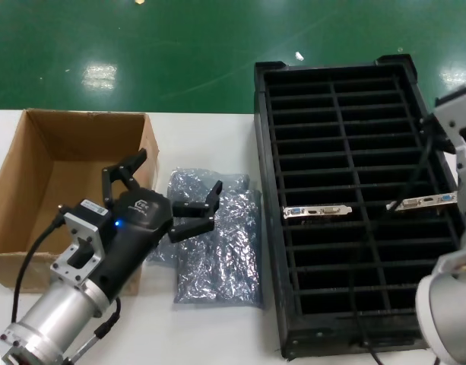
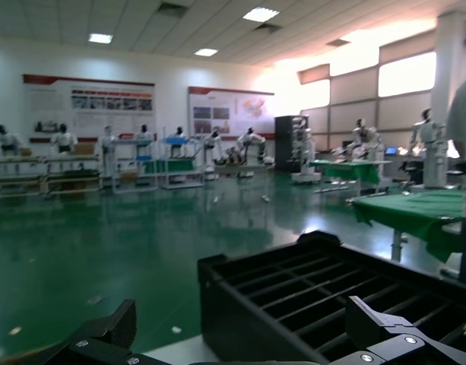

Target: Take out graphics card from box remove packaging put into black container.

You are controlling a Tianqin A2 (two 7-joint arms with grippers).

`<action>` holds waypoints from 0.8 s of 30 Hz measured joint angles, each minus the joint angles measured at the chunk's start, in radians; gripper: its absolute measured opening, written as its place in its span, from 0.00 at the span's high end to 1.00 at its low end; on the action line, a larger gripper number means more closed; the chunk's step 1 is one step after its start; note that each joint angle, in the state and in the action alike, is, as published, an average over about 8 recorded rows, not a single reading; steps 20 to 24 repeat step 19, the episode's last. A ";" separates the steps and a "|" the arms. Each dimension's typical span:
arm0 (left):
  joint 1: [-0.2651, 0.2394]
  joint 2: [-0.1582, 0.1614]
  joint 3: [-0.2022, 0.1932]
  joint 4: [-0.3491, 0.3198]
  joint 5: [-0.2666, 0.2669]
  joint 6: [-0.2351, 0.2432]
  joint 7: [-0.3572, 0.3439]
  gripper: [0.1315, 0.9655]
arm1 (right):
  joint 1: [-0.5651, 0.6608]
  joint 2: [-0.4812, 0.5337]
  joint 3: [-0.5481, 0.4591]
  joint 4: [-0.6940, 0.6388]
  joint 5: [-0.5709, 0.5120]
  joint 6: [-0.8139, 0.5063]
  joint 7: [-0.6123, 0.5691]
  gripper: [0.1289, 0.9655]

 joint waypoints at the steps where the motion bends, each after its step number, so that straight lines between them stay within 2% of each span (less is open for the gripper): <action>1: 0.005 0.000 0.000 -0.003 0.003 -0.010 -0.004 0.00 | -0.011 0.004 0.006 -0.003 -0.013 -0.018 0.031 0.00; 16: 0.081 -0.006 0.007 -0.042 0.052 -0.160 -0.069 0.00 | -0.176 0.061 0.090 -0.047 -0.204 -0.279 0.495 0.00; 19: 0.088 -0.006 0.008 -0.046 0.057 -0.175 -0.075 0.00 | -0.193 0.067 0.099 -0.051 -0.223 -0.305 0.541 0.00; 24: 0.088 -0.006 0.008 -0.046 0.057 -0.175 -0.075 0.00 | -0.193 0.067 0.099 -0.051 -0.223 -0.305 0.541 0.00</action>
